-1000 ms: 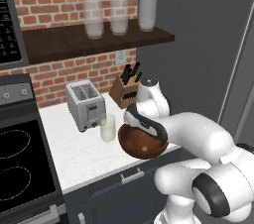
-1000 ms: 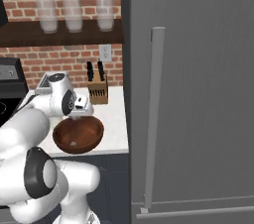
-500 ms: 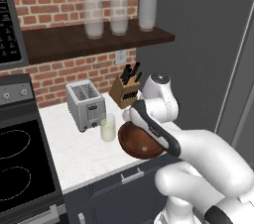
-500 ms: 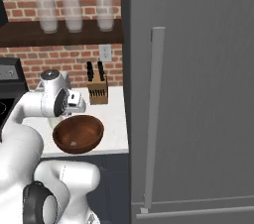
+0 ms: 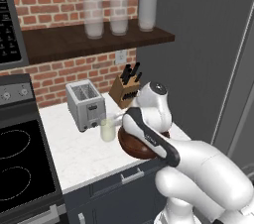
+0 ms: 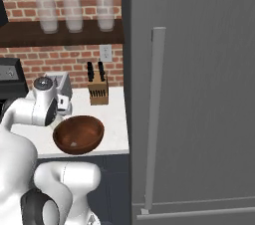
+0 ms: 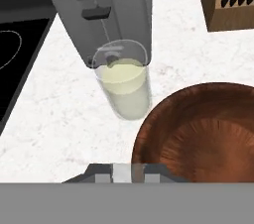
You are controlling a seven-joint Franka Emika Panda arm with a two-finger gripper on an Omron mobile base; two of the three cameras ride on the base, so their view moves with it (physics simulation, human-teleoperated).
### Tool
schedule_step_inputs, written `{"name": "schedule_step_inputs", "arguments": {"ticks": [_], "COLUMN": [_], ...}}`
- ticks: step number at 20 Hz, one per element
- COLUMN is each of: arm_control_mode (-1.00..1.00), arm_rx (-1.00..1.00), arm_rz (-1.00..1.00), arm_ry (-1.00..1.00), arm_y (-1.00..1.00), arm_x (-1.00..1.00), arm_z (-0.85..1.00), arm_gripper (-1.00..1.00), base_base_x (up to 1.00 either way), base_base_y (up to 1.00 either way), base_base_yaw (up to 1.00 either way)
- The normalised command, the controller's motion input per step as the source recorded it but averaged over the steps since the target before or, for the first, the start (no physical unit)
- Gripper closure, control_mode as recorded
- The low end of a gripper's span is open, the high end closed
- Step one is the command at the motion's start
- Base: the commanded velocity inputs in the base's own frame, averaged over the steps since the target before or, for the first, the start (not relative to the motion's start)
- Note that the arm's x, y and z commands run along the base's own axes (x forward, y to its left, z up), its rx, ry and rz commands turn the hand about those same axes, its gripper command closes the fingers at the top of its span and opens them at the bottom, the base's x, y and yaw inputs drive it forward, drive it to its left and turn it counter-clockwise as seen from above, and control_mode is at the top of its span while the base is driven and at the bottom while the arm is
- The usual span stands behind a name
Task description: Grab a lemon wedge from the fridge and one ice cube from the ice bowl, and put them in the glass of lemonade.
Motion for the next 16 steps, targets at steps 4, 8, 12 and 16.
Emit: {"name": "schedule_step_inputs", "arguments": {"ticks": [4,8,12,16], "arm_control_mode": [-1.0,-1.0,-1.0,-1.0], "arm_rx": [-0.07,-0.15,-0.17,-0.07], "arm_rz": [0.0,-0.02,-0.03,0.0], "arm_ry": [0.12,0.1,0.01,0.01], "arm_y": [0.33,0.05,0.02,0.09], "arm_x": [0.44,0.44,0.43,0.46], "arm_z": [0.19,0.68,0.38,-0.02], "arm_gripper": [1.0,1.0,1.0,1.0], "base_base_x": [0.0,0.0,0.0,0.0], "base_base_y": [0.0,0.0,0.0,0.0], "base_base_yaw": [0.0,0.0,0.0,0.0]}}
